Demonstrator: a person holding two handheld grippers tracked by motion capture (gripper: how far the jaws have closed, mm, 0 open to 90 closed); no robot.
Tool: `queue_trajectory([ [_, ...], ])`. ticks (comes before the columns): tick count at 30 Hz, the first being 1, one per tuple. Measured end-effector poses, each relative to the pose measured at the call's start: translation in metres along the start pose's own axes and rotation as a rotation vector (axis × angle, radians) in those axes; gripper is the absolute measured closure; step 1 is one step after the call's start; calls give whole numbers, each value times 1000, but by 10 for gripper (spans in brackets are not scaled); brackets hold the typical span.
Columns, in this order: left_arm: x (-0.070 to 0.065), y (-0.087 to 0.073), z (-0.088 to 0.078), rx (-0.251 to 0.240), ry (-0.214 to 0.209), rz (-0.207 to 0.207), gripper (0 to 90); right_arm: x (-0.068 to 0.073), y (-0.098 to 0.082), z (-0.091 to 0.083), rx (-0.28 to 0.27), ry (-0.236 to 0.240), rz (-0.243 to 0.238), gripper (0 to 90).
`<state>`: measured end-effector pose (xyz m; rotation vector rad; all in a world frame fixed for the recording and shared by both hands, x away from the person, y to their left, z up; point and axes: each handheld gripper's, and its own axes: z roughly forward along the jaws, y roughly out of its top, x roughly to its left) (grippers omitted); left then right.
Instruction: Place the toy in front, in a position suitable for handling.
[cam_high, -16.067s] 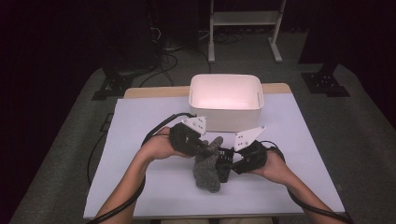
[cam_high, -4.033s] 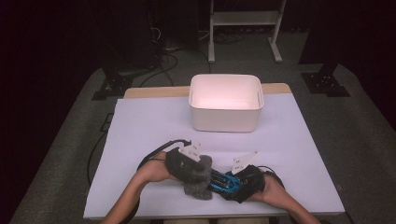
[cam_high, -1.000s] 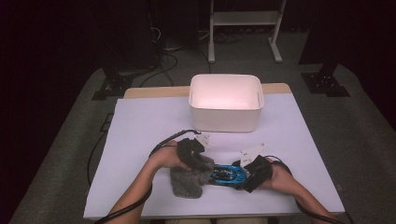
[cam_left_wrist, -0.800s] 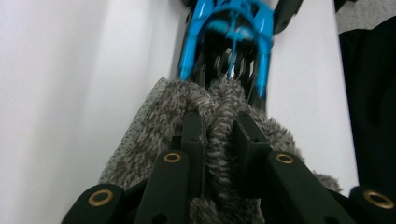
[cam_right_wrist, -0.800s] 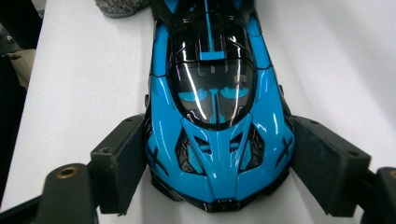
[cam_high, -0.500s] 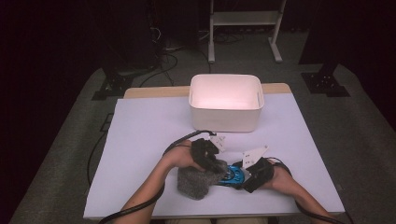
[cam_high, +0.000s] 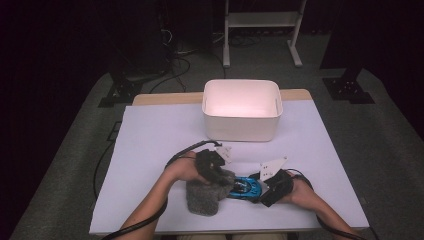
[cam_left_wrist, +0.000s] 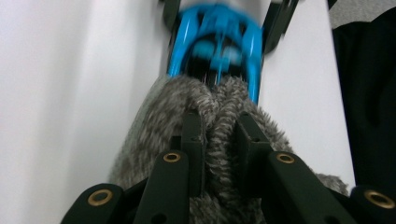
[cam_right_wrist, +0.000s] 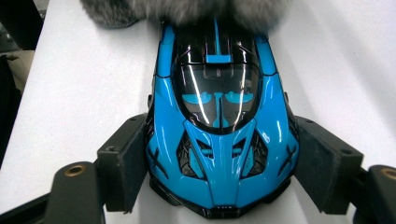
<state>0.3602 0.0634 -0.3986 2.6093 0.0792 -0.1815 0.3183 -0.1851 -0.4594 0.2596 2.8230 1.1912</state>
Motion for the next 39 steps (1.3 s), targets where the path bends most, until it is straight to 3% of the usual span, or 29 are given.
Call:
queue_trajectory([
  [6, 0, -35, -30, 26, 75, -57, 759, 0, 0, 0, 4, 0, 4, 244],
  [11, -2, -68, -61, 9, 140, -129, 760, 0, 0, -1, 7, 0, 4, 244],
  [17, -2, -107, -88, -9, 213, -212, 760, 0, 0, -1, 3, -3, 9, 242],
  [22, -4, -131, -105, -25, 262, -256, 756, 0, 0, 0, 2, -6, 13, 236],
  [28, -6, -154, -104, -86, 298, -281, 720, 0, 0, 0, 8, -6, 29, 227],
  [36, -9, -165, -96, -244, 346, -321, 463, 0, 2, -1, 1, 4, 94, 195],
  [39, -12, -163, -93, -275, 346, -318, 412, -2, 4, -5, -20, 20, 136, 195],
])
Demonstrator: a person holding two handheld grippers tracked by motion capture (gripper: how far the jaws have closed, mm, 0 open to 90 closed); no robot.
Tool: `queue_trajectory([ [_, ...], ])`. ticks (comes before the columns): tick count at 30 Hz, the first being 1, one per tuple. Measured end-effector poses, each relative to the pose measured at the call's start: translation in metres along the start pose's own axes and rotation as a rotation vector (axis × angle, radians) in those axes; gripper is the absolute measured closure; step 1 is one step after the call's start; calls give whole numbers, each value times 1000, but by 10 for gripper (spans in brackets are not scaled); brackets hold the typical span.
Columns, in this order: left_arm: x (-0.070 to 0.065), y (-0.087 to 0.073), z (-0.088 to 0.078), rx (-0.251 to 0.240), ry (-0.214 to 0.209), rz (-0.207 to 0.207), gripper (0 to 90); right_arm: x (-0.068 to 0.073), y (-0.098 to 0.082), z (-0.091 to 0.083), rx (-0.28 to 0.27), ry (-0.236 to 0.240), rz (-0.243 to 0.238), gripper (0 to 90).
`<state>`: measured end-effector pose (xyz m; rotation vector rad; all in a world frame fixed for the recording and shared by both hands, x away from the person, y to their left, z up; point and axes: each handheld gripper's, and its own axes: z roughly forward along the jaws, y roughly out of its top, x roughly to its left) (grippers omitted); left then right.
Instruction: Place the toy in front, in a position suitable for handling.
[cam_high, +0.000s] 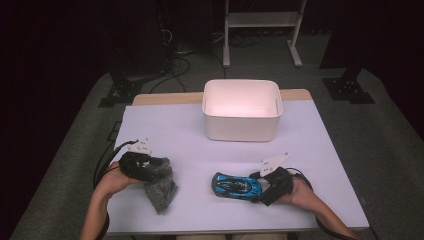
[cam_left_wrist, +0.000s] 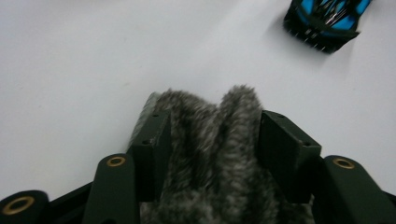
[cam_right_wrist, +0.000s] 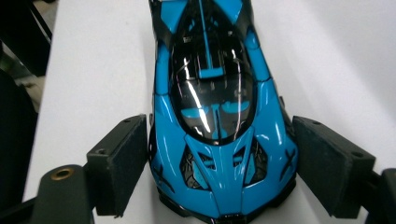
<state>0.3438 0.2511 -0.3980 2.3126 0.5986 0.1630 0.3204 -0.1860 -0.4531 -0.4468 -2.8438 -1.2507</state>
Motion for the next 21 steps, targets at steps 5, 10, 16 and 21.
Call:
queue_trajectory([
  [5, -4, -2, -2, -30, 22, -14, 329, -4, 5, -9, -22, 0, 17, 193],
  [10, -9, -6, -6, -75, 33, -23, 286, -9, 12, -20, -30, -16, 26, 189],
  [16, -13, -8, -8, -101, 25, -40, 251, -18, 25, -34, -18, -34, 36, 199],
  [21, -16, -10, -8, -108, 18, -51, 223, -26, 38, -45, -15, -63, 20, 217],
])
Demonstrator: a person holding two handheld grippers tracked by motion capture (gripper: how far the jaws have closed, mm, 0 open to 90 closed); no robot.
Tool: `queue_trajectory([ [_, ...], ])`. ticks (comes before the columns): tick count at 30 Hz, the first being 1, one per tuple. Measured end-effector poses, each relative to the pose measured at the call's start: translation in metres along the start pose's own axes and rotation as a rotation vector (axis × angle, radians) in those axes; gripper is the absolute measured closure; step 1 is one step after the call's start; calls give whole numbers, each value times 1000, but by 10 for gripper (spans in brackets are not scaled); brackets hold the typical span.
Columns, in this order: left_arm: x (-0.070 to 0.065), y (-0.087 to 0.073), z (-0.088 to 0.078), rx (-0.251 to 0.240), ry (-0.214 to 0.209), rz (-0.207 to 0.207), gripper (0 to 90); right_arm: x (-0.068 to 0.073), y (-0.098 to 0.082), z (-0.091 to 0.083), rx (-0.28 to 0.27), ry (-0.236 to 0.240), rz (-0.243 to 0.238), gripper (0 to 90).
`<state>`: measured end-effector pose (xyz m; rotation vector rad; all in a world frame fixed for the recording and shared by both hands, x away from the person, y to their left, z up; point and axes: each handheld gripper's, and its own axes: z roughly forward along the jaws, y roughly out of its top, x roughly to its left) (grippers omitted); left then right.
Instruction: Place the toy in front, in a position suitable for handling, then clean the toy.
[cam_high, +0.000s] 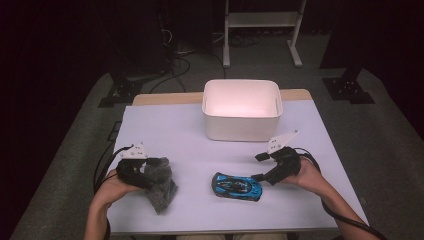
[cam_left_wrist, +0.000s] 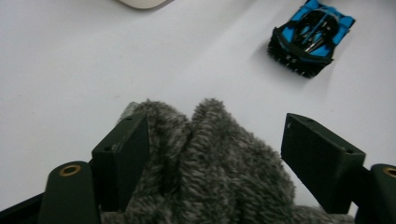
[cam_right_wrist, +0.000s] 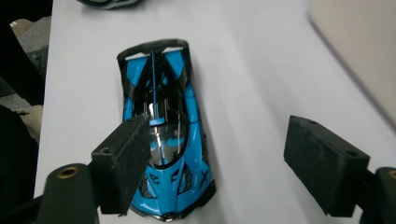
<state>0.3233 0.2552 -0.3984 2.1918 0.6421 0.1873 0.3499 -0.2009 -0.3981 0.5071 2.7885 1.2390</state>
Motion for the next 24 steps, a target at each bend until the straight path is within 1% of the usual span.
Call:
queue_trajectory([
  [2, 0, 0, -1, 1, 5, 4, 214, -2, 6, -5, -8, -1, -9, 217],
  [4, -1, 0, -1, -8, 10, -1, 194, -5, 11, -10, -11, -5, -16, 217],
  [9, -4, 0, 0, -5, 13, -4, 176, -14, 24, -21, -4, -5, -28, 218],
  [13, -5, 0, 1, -4, 22, -7, 160, -19, 35, -27, -6, -6, -53, 224],
  [17, -4, -1, 2, 22, 45, -14, 137, -24, 47, -32, -3, -4, -61, 224],
  [18, -4, -2, 2, 20, 40, -19, 129, -25, 50, -32, -3, -4, -69, 224],
  [20, -5, -3, 0, 13, 38, -18, 129, -27, 55, -33, 3, 18, -73, 224],
  [22, -4, -3, -2, 5, 37, -19, 129, -29, 62, -34, 19, 5, -88, 224],
  [24, -6, -2, -5, -7, 37, -15, 129, -30, 67, -36, 11, 13, -89, 224],
])
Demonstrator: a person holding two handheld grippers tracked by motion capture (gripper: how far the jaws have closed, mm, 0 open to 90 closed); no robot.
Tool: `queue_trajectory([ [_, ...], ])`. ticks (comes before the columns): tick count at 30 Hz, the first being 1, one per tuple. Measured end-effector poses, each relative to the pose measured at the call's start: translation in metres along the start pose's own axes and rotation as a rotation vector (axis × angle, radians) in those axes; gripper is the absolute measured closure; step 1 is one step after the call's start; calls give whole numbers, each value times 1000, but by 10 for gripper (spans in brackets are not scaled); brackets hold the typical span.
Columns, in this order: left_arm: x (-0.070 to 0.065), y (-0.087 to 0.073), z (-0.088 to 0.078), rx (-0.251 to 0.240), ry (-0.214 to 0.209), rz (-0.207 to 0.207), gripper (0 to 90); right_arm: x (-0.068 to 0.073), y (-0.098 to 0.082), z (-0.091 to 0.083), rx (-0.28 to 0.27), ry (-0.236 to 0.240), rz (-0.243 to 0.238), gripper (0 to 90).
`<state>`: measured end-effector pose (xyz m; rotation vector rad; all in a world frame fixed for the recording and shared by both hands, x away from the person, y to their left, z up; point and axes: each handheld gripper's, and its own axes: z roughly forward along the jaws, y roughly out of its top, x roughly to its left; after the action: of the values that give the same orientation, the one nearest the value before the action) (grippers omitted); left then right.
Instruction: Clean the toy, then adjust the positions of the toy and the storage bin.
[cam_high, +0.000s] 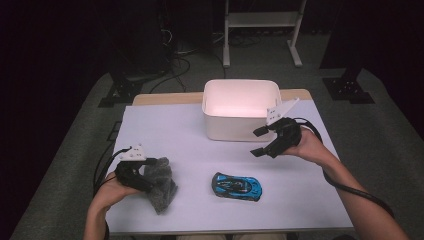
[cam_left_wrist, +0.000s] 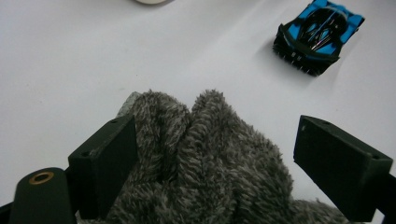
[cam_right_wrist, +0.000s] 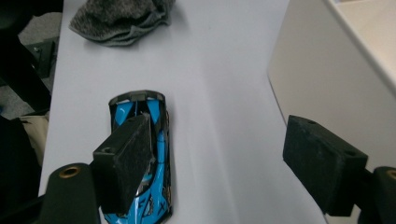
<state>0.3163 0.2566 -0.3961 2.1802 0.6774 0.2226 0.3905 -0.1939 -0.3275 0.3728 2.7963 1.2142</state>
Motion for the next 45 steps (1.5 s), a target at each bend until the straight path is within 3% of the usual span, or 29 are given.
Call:
queue_trajectory([
  [10, -3, 5, -3, -10, -8, 26, 110, -3, 22, 2, -8, 16, -31, 224],
  [14, -3, 4, 0, 17, 8, 33, 110, -6, 31, 3, -8, 20, -38, 224],
  [24, -5, 4, 2, 21, -13, 46, 110, -16, 52, 1, 4, 24, -59, 225],
  [45, -6, 4, 2, 24, -28, 37, 97, -48, 82, 6, 55, 5, -77, 231],
])
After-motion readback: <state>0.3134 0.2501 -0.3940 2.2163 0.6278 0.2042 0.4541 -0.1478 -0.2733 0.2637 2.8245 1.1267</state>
